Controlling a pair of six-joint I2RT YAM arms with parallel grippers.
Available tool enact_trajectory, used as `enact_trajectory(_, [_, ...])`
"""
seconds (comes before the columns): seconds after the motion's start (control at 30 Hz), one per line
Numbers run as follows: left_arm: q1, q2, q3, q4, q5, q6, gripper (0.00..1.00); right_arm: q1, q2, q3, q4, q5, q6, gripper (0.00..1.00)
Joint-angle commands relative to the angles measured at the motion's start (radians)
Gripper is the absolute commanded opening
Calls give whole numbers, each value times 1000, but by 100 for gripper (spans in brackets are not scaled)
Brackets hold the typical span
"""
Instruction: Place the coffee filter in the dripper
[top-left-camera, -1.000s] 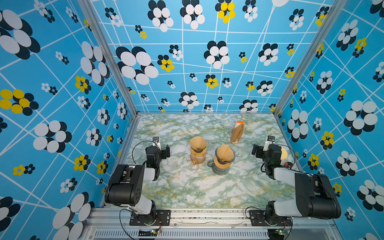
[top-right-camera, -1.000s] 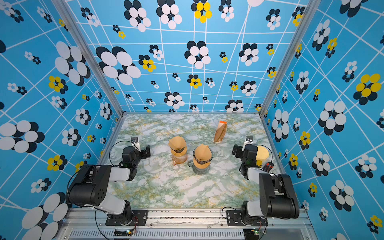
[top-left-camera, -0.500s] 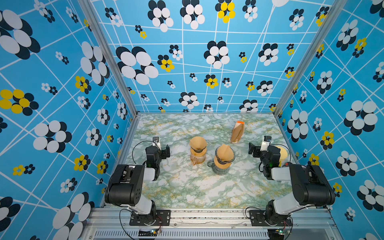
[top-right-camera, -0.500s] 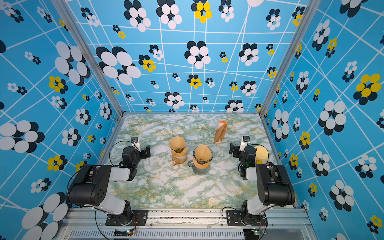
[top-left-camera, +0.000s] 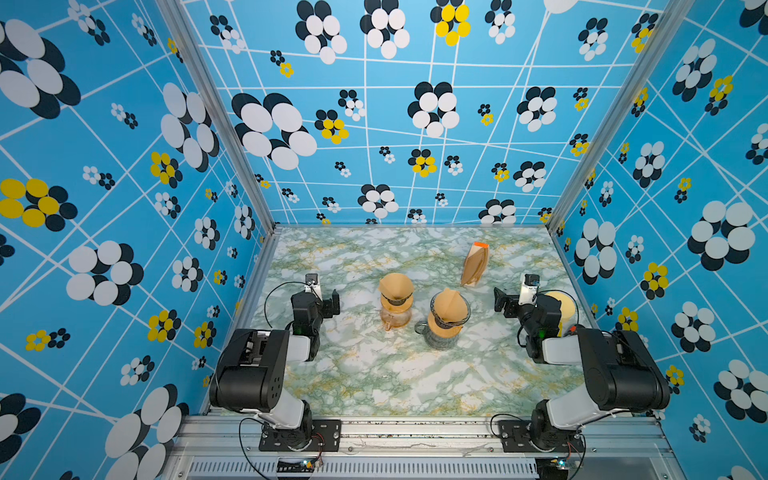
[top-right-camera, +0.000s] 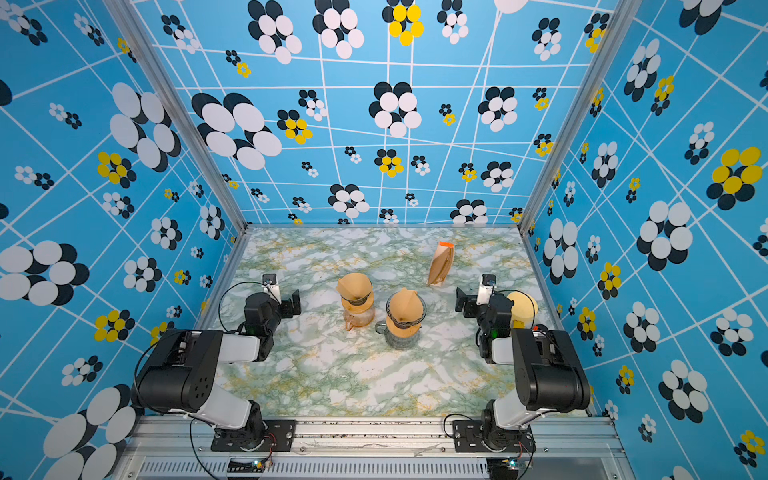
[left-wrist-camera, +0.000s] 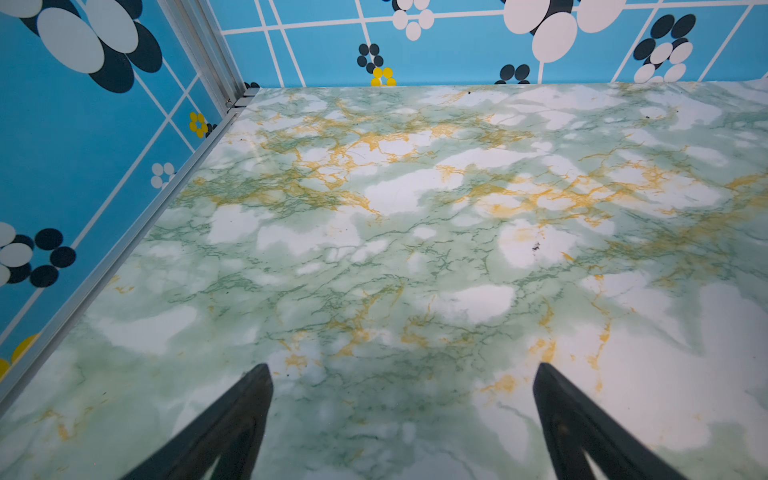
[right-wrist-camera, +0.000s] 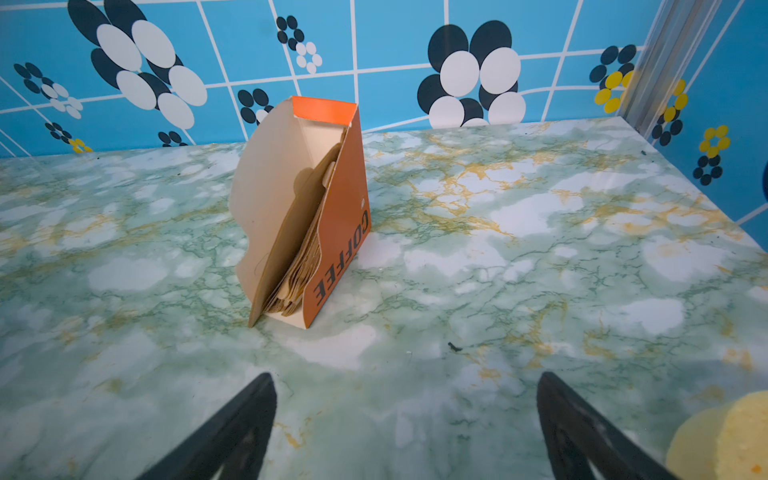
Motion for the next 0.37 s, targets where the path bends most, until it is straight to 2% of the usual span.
enact_trajectory(0.0, [0,-5,19,23,7,-7,99,-1,7,20,-19,17,-3,99])
enact_trajectory(0.33, [6,-6,18,21,17,-7,99,-1,8,22,-18,18,-2,99])
